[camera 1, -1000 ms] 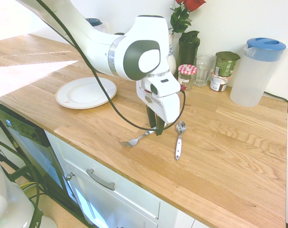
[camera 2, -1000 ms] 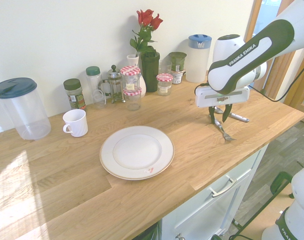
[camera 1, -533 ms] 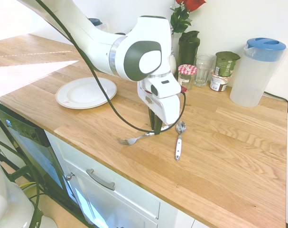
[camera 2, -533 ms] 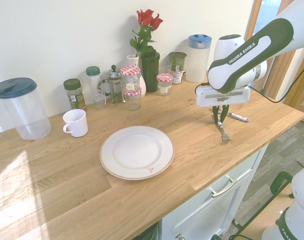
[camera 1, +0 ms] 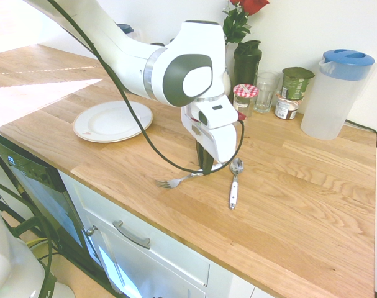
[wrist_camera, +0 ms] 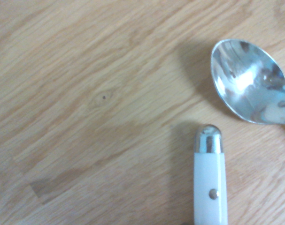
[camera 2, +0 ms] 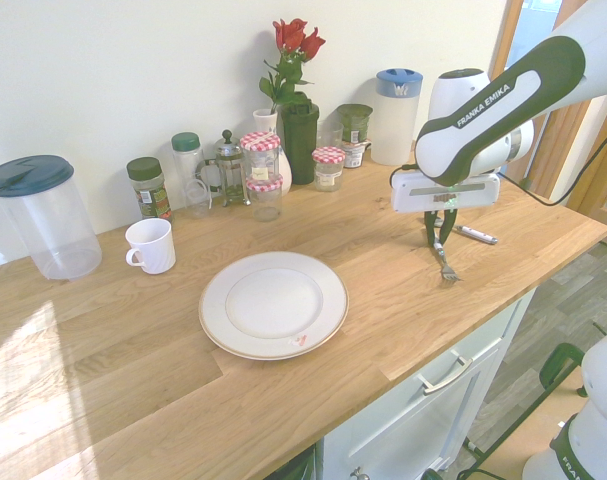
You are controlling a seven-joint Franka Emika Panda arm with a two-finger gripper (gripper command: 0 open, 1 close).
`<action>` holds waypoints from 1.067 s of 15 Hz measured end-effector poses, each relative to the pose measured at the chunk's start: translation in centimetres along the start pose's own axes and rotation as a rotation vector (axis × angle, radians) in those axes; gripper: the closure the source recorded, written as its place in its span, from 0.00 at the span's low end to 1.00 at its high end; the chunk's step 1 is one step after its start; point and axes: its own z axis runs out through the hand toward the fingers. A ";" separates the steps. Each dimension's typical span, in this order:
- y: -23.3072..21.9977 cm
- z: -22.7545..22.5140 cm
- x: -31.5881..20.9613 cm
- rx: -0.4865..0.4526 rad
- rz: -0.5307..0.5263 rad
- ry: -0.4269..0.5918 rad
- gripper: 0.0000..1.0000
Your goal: Put the fork into the plate
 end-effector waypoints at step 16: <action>-13.4 -13.3 -19.9 0.138 -0.321 0.020 1.00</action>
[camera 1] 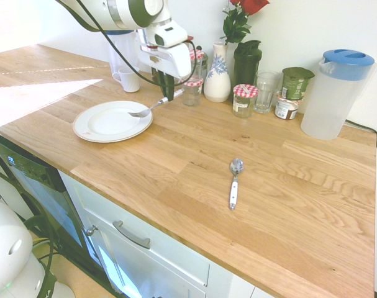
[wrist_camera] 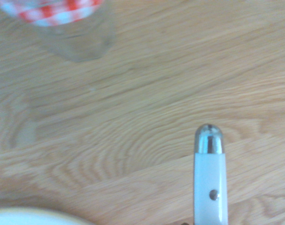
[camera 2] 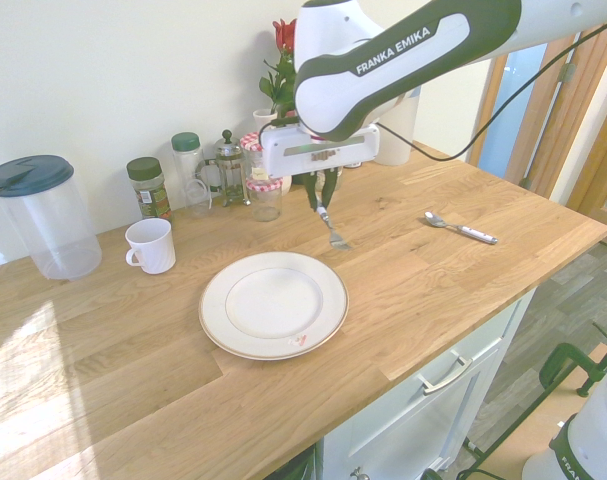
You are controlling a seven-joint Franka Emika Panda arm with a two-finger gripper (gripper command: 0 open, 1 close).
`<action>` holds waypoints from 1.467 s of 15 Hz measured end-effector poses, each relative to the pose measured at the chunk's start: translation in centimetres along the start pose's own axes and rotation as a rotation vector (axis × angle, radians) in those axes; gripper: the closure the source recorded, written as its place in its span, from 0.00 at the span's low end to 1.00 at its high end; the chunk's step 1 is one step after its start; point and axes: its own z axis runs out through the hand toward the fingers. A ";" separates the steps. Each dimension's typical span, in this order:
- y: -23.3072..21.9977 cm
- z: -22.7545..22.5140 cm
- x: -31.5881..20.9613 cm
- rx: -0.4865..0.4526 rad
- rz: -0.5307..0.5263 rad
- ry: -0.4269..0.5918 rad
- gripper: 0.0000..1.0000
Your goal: Put the fork into the plate
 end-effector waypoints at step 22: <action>0.8 5.2 -14.6 -0.166 -0.241 -0.086 1.00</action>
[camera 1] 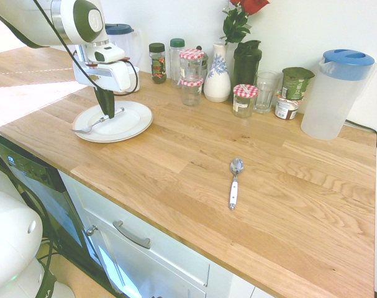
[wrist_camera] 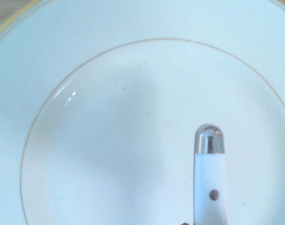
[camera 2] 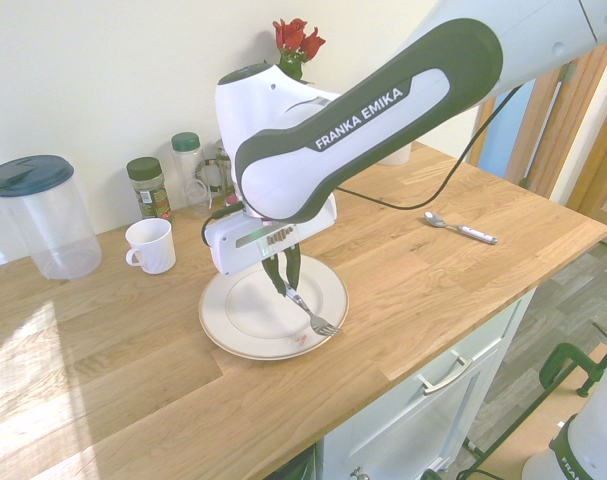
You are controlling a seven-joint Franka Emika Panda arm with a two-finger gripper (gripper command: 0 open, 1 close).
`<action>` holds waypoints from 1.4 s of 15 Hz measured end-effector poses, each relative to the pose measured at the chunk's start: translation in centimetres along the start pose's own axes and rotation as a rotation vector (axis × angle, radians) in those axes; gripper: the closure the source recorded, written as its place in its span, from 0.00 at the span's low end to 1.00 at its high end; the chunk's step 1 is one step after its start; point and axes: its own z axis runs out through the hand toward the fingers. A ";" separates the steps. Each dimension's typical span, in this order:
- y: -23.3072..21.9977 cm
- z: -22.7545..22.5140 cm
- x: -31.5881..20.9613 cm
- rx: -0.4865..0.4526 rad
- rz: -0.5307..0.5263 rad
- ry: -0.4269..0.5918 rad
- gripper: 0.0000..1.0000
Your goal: Put the fork into the plate
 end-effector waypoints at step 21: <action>1.2 2.6 1.3 -0.058 0.046 -0.049 0.00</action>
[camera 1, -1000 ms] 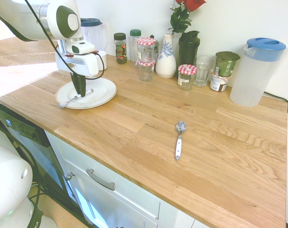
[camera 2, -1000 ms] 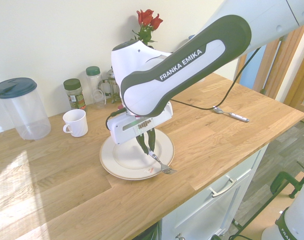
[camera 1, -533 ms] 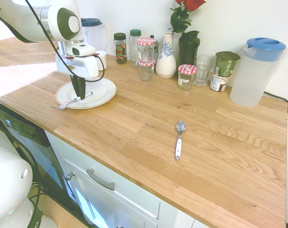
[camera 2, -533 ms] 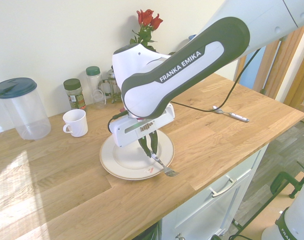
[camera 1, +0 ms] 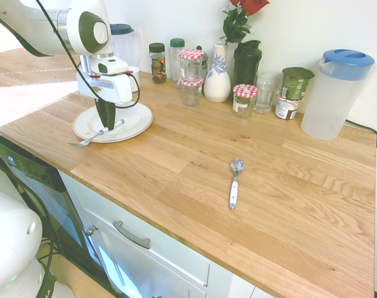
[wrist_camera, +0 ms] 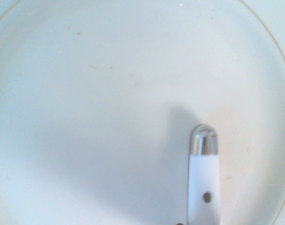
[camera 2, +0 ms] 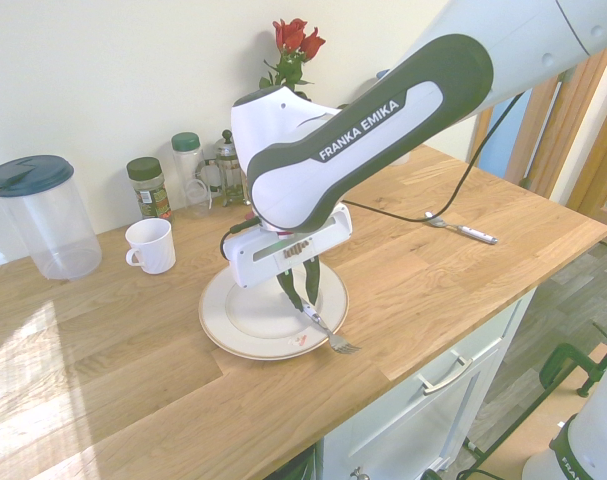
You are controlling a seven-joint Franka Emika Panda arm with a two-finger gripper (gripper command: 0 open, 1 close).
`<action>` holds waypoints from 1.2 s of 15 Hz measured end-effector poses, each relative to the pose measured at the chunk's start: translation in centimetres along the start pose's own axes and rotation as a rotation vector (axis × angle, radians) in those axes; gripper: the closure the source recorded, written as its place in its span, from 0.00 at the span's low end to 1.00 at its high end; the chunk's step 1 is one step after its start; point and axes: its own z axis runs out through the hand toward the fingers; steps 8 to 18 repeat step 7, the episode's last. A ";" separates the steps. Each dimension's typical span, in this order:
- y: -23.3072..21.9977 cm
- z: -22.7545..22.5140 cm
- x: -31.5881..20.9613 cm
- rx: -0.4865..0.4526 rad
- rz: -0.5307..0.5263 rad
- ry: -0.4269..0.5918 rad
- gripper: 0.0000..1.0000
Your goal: Put the fork into the plate
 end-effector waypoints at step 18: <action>-2.4 -2.3 1.5 0.091 0.020 0.013 0.00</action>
